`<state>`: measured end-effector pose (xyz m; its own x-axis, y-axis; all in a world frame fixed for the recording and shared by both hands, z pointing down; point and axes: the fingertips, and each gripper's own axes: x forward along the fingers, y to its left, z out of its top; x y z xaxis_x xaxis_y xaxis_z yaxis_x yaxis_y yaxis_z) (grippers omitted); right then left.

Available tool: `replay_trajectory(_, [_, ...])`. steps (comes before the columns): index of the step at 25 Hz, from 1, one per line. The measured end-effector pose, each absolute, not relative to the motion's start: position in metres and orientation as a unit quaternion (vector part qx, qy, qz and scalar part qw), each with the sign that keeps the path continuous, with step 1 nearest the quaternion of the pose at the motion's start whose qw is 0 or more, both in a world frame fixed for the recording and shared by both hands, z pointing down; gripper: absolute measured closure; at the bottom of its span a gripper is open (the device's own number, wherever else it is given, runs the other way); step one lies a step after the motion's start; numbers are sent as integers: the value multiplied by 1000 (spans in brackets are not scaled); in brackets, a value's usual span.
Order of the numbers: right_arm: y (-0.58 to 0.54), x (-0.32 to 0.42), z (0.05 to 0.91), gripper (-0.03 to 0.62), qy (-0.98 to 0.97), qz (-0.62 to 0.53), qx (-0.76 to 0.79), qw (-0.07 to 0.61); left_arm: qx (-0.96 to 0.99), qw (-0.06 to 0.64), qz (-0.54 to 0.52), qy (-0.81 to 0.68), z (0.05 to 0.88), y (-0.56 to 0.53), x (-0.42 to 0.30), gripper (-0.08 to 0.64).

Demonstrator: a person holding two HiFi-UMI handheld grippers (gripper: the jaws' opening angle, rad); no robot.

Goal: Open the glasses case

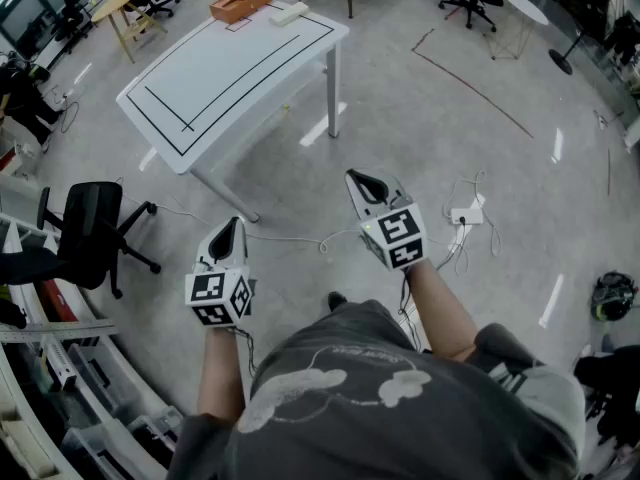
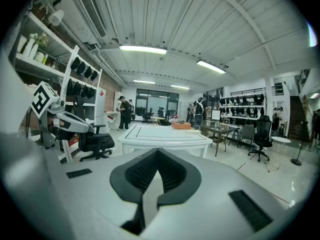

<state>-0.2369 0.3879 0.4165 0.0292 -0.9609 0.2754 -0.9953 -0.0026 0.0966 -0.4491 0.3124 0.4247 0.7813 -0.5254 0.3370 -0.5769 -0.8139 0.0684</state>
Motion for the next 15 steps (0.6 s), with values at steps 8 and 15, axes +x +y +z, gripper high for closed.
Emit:
replay_trajectory(8, [376,-218,421,594,-696,69,702,132,939,87,156,-293,425,303,-430,558])
replay_trajectory(15, [368,-185,422,592,-688,74,712,116,938,94,153,-297,429,287,-402,558])
